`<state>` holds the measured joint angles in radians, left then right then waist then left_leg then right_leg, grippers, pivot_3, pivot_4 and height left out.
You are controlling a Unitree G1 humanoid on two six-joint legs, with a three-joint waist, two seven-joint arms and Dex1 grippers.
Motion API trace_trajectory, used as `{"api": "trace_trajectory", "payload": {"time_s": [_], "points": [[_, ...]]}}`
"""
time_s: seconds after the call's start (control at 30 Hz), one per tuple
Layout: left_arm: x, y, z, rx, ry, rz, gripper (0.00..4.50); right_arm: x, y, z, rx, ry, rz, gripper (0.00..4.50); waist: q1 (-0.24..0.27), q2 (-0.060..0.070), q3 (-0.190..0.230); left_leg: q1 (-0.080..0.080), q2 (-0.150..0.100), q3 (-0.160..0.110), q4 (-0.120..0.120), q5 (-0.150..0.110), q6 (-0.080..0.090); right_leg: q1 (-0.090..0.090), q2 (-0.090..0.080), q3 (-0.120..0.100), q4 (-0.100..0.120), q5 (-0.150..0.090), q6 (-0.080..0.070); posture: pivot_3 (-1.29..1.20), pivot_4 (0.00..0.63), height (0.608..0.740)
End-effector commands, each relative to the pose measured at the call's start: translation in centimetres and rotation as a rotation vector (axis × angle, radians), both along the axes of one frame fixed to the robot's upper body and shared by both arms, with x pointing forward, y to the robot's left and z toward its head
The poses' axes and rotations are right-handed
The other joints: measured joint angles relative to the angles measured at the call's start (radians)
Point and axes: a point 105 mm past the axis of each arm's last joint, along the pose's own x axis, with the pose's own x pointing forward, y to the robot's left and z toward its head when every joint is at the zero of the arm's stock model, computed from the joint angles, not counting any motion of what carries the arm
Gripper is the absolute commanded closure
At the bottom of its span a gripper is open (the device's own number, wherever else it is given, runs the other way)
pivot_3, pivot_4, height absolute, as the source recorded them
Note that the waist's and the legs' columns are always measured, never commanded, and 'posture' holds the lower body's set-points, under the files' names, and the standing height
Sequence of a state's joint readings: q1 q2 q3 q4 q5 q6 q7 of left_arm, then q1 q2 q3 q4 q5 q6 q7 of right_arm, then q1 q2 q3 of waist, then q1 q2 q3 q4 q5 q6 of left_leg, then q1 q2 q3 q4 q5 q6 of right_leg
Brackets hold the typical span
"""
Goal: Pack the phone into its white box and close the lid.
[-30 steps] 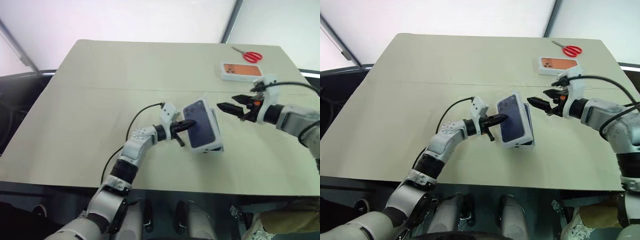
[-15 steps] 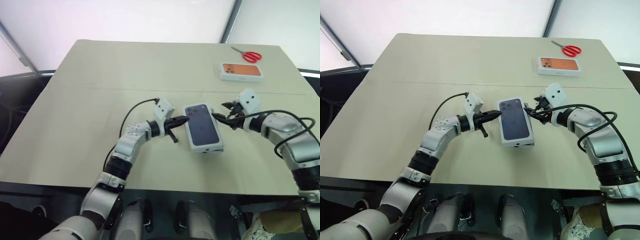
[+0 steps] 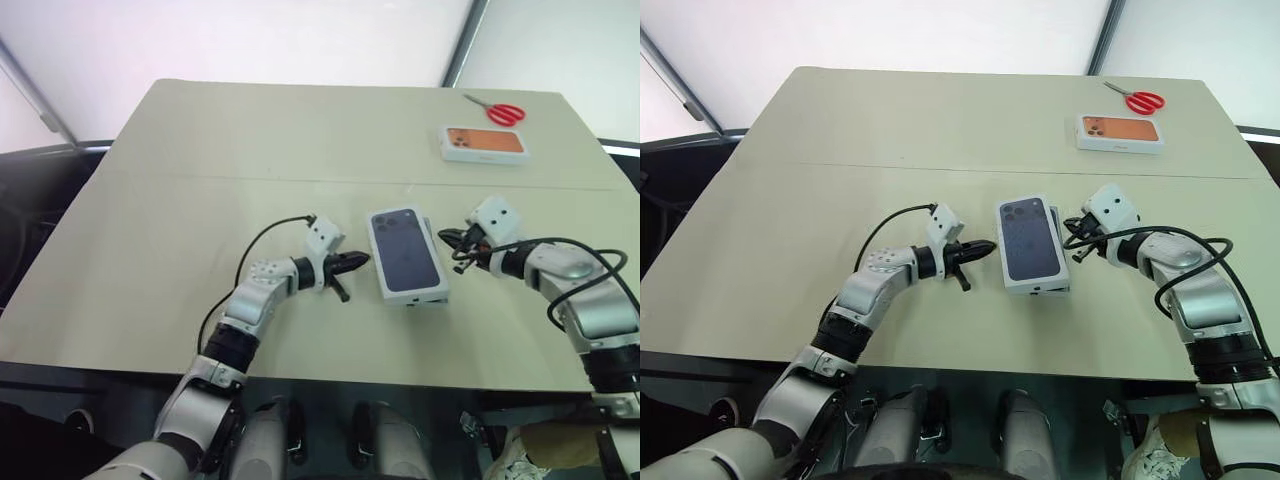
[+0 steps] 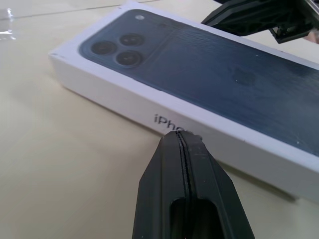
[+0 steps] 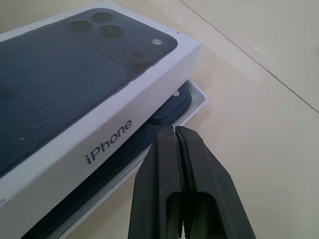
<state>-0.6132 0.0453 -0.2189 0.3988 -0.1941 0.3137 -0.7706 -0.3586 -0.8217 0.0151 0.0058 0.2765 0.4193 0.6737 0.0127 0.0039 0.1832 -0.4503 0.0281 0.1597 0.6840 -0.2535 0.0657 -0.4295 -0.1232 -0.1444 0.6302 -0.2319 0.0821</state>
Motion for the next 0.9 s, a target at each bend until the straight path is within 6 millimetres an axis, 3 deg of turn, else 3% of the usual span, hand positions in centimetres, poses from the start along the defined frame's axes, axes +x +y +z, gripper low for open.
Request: {"api": "trace_trajectory", "payload": {"time_s": [0.03, 0.23, 0.5, 0.9], "points": [[0.3, -1.1, 0.7, -0.001, -0.044, -0.019, 4.50, -0.6, 0.1, 1.6, 0.006, -0.057, -0.007, 4.44, 0.001, 0.000, 0.000, 0.000, 0.000, 0.000, 0.000, 0.000, 0.000, 0.000, 0.000, 0.000, 0.000, 0.000, 0.000, 0.00, 0.150, 0.738], [0.3, -2.1, 0.9, -0.014, -0.055, -0.045, 4.50, -1.4, 0.7, 1.7, -0.001, -0.053, 0.000, 4.44, 0.001, 0.000, 0.000, 0.000, 0.000, 0.000, 0.000, 0.000, 0.000, 0.000, -0.001, 0.000, 0.000, 0.000, 0.000, 0.00, 0.150, 0.738], [0.1, -3.0, 2.2, -0.050, -0.081, -0.068, 4.50, -1.5, -0.1, 0.7, -0.030, -0.030, -0.036, 4.44, 0.000, 0.000, 0.000, 0.000, -0.001, -0.001, 0.000, 0.000, 0.001, 0.001, -0.002, 0.000, 0.000, 0.000, 0.000, 0.00, 0.150, 0.738], [-0.1, -3.1, 2.4, -0.064, -0.071, -0.066, 4.50, -1.6, 1.0, -0.7, -0.055, 0.005, 0.003, 4.44, -0.001, 0.000, 0.000, 0.001, -0.001, -0.001, 0.000, 0.000, 0.000, 0.001, -0.001, 0.000, 0.000, 0.000, 0.000, 0.00, 0.150, 0.738]]}}
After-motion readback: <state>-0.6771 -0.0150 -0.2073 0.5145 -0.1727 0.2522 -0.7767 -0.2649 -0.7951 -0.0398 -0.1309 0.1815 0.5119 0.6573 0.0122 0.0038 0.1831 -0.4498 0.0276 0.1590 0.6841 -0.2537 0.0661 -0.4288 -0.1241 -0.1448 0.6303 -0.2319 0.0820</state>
